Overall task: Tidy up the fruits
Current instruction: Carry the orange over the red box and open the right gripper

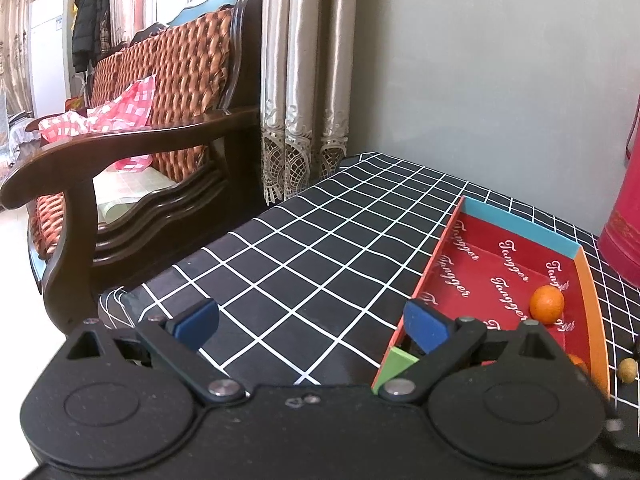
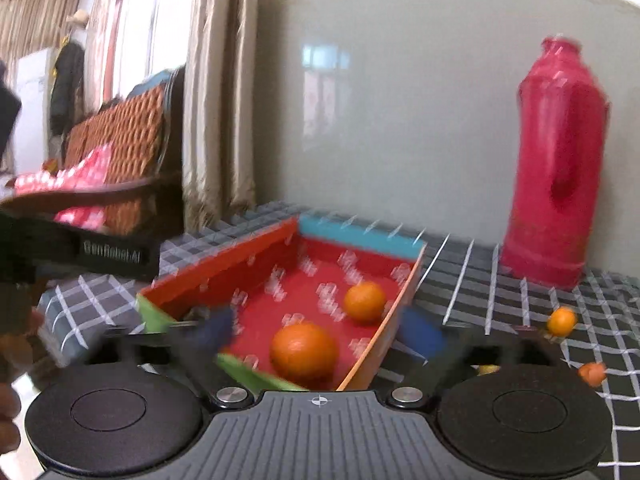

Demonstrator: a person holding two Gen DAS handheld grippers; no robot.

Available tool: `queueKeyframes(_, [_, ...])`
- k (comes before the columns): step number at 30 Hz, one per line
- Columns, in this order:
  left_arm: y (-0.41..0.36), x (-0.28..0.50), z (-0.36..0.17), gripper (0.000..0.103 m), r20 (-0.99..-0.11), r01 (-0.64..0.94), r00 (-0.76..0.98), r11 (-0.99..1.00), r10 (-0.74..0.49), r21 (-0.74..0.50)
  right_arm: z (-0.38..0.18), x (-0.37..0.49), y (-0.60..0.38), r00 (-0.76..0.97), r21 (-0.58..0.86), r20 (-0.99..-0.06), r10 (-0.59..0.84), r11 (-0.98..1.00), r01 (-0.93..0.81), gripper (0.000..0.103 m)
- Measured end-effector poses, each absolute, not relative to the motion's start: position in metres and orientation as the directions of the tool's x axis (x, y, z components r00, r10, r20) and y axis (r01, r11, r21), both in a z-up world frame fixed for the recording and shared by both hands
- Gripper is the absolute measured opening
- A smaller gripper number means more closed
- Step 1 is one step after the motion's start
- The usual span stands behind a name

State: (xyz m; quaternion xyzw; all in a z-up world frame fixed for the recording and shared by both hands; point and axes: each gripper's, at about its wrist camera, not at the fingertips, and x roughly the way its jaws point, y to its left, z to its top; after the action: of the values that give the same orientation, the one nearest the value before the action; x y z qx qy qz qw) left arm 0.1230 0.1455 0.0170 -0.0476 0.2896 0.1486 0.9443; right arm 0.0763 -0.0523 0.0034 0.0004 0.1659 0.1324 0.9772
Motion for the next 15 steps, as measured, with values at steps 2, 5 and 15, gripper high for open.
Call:
queueKeyframes(2, [0.145,0.123,0.017,0.093,-0.563,-0.309,0.787,0.951,0.252,-0.006,0.009,0.070,-0.057,0.928,0.036,-0.285,0.238,0.971,-0.238,0.099])
queueKeyframes(5, [0.141,0.124,0.017,0.093,-0.563,-0.304,0.788,0.953,0.248,-0.006,0.012,0.063,-0.065,0.950,0.012,-0.251,0.186,0.982,-0.189,0.102])
queueKeyframes(15, [0.108,0.123,0.017,0.094,-0.545,-0.235,0.814,0.972,0.202,0.009,0.019,0.046,-0.108,0.971,-0.082,-0.159,-0.180,0.982,0.169,0.103])
